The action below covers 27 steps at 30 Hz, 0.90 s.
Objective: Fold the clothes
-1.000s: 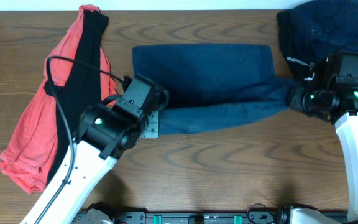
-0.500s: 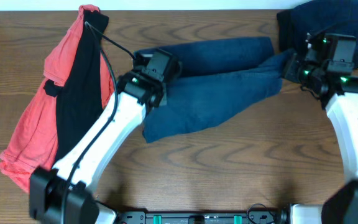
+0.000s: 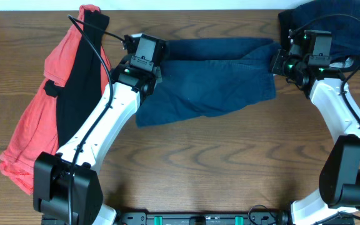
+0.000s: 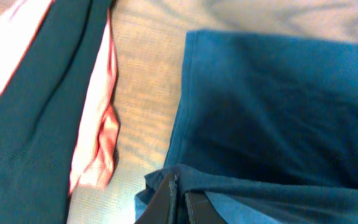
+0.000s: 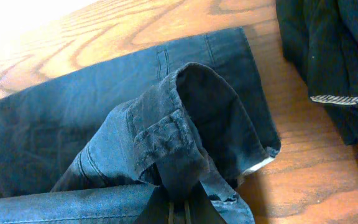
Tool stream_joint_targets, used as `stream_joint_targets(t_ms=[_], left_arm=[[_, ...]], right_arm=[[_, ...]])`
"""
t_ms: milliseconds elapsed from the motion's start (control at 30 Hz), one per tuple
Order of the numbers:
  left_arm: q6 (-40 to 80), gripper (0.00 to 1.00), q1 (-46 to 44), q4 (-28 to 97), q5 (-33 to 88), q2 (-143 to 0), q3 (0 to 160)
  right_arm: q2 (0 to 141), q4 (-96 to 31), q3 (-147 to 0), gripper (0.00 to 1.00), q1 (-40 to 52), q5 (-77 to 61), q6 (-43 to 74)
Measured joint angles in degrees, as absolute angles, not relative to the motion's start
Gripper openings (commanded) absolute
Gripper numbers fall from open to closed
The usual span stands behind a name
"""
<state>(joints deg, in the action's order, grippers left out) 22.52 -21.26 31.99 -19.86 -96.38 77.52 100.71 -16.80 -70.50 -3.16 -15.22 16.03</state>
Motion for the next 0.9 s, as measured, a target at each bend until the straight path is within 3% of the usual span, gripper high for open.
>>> stream_joint_targets(t_ms=[900], left_arm=[[14.2, 0.06, -22.6, 22.6, -24.0, -90.0, 77.5]], right_arm=[[95.1, -11.7, -70.5, 0.01, -3.2, -14.1, 13.6]])
